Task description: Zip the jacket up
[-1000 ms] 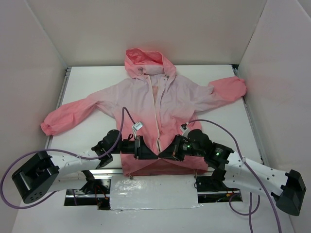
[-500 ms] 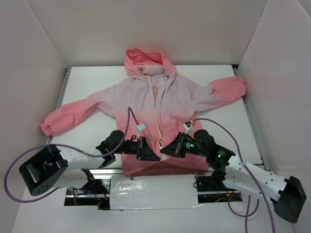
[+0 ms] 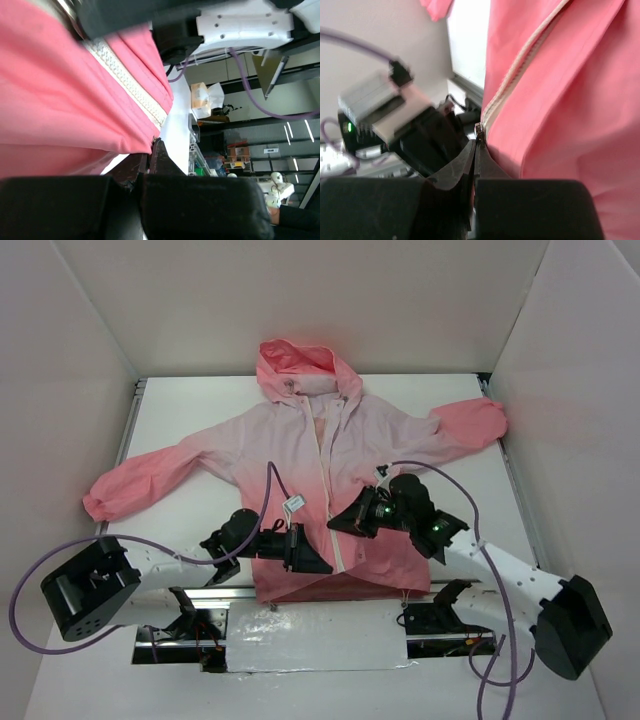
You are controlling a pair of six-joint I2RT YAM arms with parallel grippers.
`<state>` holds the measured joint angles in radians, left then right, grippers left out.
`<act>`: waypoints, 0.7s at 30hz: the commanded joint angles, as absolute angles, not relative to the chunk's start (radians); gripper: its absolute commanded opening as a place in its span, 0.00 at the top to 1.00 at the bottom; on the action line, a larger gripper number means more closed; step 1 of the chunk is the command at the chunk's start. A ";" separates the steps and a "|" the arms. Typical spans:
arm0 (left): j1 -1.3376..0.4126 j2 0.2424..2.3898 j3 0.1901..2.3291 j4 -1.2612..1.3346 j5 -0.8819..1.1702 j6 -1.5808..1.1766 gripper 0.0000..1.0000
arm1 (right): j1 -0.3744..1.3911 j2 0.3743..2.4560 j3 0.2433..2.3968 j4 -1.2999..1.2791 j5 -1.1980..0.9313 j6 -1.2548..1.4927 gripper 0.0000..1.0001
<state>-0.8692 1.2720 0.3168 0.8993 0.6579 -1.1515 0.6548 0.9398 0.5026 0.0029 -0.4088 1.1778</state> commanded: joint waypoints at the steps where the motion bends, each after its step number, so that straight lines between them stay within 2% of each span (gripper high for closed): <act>1: -0.914 1.224 0.351 0.856 0.753 -1.109 1.00 | 0.582 1.046 0.635 0.085 -0.357 1.129 1.00; 13: -0.962 1.049 0.400 0.531 0.661 -0.996 1.00 | 0.391 1.577 0.974 0.152 -0.443 1.074 1.00; 21: -0.982 0.936 0.385 0.425 0.577 -1.002 1.00 | 0.304 1.862 1.244 0.144 -0.546 1.055 1.00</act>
<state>-0.9436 0.9852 0.3679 0.4534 0.5011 -1.0187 0.3611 1.8080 1.1233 0.0177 -0.5842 1.0817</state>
